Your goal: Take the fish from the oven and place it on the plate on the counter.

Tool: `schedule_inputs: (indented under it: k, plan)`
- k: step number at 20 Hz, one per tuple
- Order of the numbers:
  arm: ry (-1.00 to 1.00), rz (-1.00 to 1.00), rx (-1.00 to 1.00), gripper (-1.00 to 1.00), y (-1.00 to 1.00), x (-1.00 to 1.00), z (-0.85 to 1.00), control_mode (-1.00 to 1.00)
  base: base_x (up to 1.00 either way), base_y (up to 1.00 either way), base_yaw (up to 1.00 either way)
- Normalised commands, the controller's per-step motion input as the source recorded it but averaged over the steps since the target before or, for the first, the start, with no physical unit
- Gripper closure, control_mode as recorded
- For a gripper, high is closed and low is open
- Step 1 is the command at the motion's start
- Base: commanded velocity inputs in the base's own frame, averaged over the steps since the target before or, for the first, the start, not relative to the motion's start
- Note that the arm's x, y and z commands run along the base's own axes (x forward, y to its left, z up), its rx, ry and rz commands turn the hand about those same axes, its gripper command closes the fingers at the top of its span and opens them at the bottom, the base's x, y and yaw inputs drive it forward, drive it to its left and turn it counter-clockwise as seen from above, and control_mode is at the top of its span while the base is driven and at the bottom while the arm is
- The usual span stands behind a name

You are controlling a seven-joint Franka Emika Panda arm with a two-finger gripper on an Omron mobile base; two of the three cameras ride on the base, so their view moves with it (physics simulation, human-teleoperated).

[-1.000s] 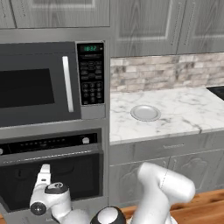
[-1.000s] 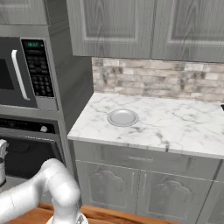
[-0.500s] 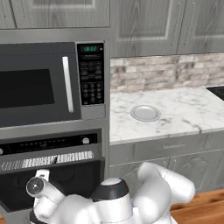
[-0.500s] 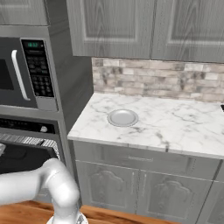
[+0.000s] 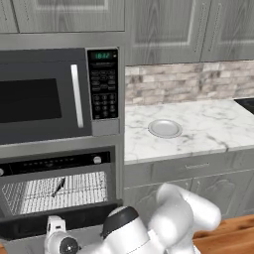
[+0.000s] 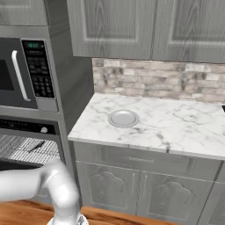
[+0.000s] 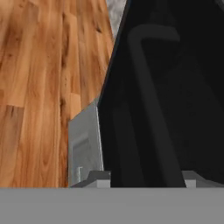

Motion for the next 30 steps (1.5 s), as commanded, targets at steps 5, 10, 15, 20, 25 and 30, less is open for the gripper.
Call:
schedule_inputs:
  k: [5, 10, 15, 20, 25, 30]
  plan:
    - [0.49, 0.00, -0.01, 1.00, 0.05, -1.00, -0.08, -1.00, 0.00, 0.00, 0.00]
    - [0.55, 0.01, 0.00, 1.00, 0.07, -1.00, 0.18, -1.00, 0.00, 0.00, 0.00]
    - [0.19, 0.00, 0.00, 1.00, 0.12, -1.00, 0.86, -1.00, 0.00, 0.00, 0.00]
    - [-0.07, -0.01, 0.01, 1.00, 0.05, -1.00, 0.98, -1.00, 0.00, 0.00, 0.00]
    - [-0.18, 0.00, 0.03, 1.00, 0.00, -1.00, 1.00, -1.00, 0.00, 0.00, 0.00]
    - [-0.32, 0.00, 0.04, 1.00, 0.00, -1.00, 0.73, -1.00, 0.00, 0.00, 0.00]
